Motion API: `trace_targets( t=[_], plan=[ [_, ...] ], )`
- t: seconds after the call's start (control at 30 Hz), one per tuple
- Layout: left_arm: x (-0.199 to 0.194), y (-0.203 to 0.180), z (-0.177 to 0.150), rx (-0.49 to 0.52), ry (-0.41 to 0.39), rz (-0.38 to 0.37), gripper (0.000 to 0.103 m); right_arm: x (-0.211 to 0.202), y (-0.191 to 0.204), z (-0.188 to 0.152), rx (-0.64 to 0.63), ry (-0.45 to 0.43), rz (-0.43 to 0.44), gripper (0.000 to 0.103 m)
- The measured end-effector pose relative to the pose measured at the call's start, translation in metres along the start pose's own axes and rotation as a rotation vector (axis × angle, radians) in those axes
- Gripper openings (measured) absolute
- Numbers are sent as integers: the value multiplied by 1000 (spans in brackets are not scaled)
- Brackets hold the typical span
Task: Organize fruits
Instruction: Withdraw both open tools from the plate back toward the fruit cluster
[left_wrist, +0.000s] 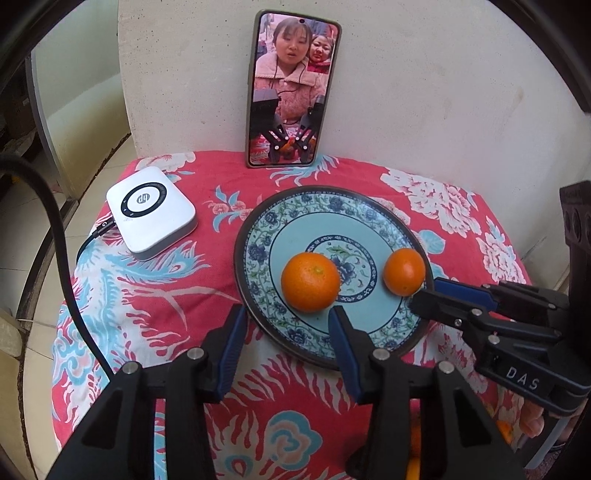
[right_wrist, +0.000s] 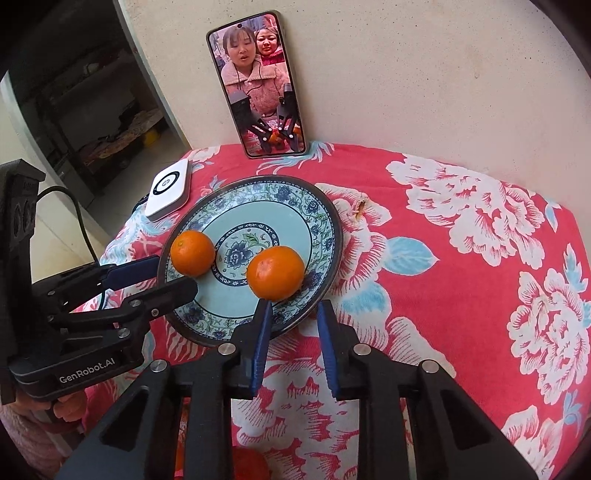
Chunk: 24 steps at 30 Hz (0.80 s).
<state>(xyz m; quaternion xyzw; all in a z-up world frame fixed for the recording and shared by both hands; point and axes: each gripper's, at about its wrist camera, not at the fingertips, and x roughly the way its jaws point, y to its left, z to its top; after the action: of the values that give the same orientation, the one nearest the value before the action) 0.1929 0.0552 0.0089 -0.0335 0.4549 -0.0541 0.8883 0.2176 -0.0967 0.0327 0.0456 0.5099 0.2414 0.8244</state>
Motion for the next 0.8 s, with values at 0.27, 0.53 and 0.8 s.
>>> trace_targets(
  t=[0.27,0.53,0.8],
  plan=[
    [-9,-8,-14,42,19,5,42,-14,7,-15,-33,-12,-31,24],
    [-24,-16,-34,68,27,3,42,-27,9,-39,-13,-1,-26,24],
    [-33,-21,-44,83,18,3,42,-36,10,-51,3,-7,-30,24]
  ],
)
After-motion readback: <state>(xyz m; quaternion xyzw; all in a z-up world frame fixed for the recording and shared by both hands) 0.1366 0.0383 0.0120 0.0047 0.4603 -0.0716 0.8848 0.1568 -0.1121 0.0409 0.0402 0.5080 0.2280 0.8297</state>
